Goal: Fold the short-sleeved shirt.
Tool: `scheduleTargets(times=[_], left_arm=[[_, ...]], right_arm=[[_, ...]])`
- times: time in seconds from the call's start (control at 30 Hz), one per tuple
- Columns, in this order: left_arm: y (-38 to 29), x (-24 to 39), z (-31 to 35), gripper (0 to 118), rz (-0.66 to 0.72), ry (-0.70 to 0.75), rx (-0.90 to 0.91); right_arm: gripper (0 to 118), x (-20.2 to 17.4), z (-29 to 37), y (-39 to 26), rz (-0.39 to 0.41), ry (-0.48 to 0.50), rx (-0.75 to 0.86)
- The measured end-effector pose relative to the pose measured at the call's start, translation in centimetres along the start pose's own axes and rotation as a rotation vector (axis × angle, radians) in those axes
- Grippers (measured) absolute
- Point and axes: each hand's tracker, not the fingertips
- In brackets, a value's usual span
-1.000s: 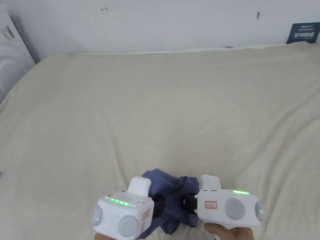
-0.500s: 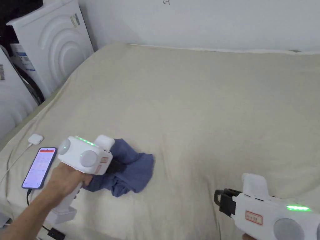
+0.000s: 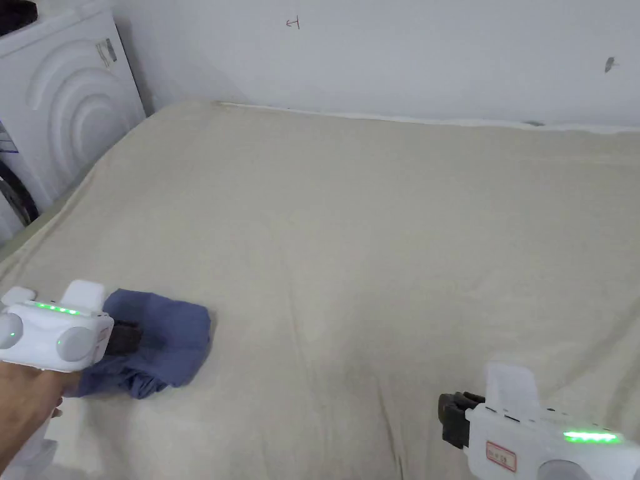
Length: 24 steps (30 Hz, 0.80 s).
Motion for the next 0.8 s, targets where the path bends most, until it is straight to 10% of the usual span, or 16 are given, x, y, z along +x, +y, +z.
scheduleTargets(times=[0.37, 0.43, 0.5, 0.8], left_arm=[[7.3, 7.3, 24.4, 102, 0.139, -0.267, 0.786], [8.3, 8.9, 28.3, 74, 0.18, -0.309, 0.866], [8.4, 12.5, 33.7, 6, 0.174, -0.258, 0.928], [8.4, 22.6, 38.7, 6, 0.264, -0.332, 0.909]], right_arm=[[2, -2.7, 15.1, 8.4, 0.189, -0.233, 0.478], [1, -3.7, 19.1, 9.9, 0.208, -0.25, 0.613], [1, -4.7, 22.6, 11.0, 0.212, -0.273, 0.728], [2, -5.5, 26.0, 12.4, 0.121, -0.281, 0.882]])
